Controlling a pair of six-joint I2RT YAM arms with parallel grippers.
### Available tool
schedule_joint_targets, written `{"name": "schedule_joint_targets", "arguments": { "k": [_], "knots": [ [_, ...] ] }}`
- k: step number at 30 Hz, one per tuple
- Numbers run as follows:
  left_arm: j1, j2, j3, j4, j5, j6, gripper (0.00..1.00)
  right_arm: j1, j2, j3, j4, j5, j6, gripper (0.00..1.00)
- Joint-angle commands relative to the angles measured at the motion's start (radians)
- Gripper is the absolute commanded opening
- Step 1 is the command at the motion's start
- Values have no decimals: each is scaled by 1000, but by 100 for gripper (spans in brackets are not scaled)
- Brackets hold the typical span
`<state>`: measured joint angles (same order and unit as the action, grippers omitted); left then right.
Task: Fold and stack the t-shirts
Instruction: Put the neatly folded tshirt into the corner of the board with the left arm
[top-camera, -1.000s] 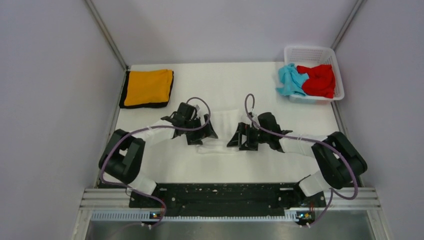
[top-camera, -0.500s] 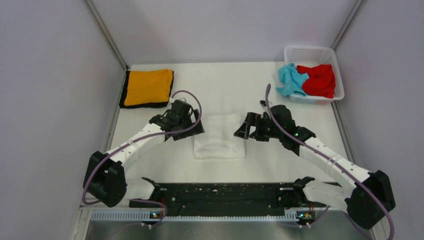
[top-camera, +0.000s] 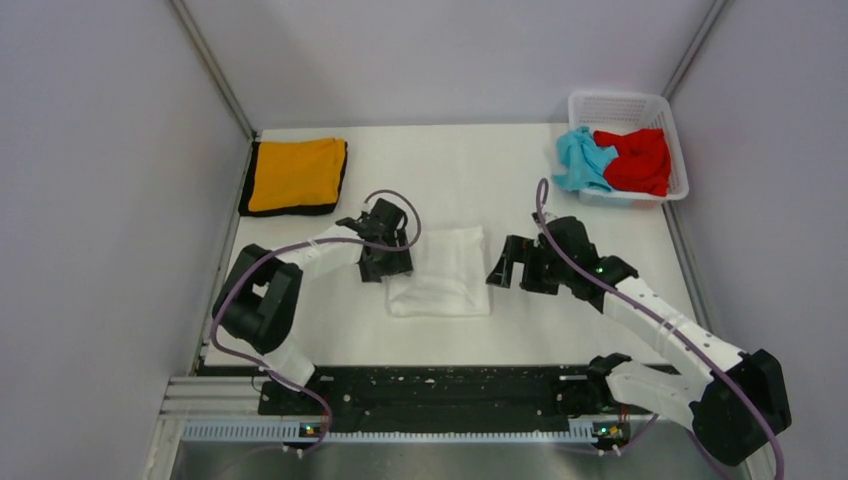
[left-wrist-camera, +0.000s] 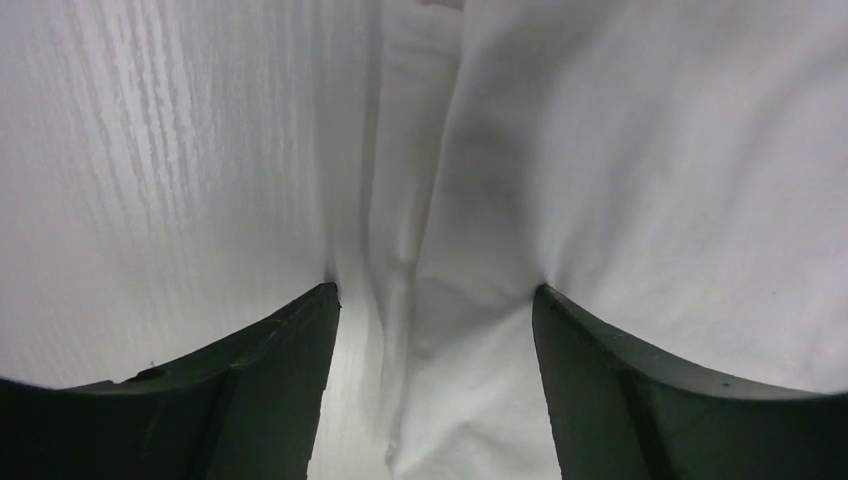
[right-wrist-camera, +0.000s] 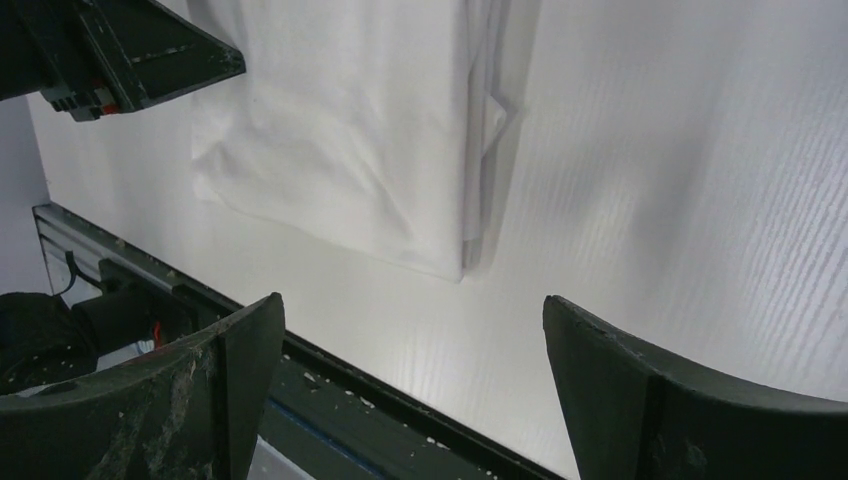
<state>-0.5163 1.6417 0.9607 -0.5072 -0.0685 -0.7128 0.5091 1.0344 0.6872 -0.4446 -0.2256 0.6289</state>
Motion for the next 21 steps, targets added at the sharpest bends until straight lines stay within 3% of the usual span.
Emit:
{"name": "schedule_joint_targets", "arguments": {
  "k": [1,2,4,8,13,21],
  "knots": [
    [-30,112,39,54,-18,-1,72,-33,-27,12,-62,23,-57,99],
    [-38,141,56,48,-29,-3,67,-39,-27,13,-67,25,-64,99],
    [-59,200,107,22,-62,-5,48,-55,-25,19,-74,38,-75,99],
    [-81,321,242,-68,-129,-27,0,-83,-14,47,-78,59,-112,99],
    [-84,407,480,-281,-319,-59,0,-93,-13,64,-75,149,-165,99],
    [-67,522,896,-550,-779,13,0,-92,-123,6,-34,302,-204,99]
  ]
}}
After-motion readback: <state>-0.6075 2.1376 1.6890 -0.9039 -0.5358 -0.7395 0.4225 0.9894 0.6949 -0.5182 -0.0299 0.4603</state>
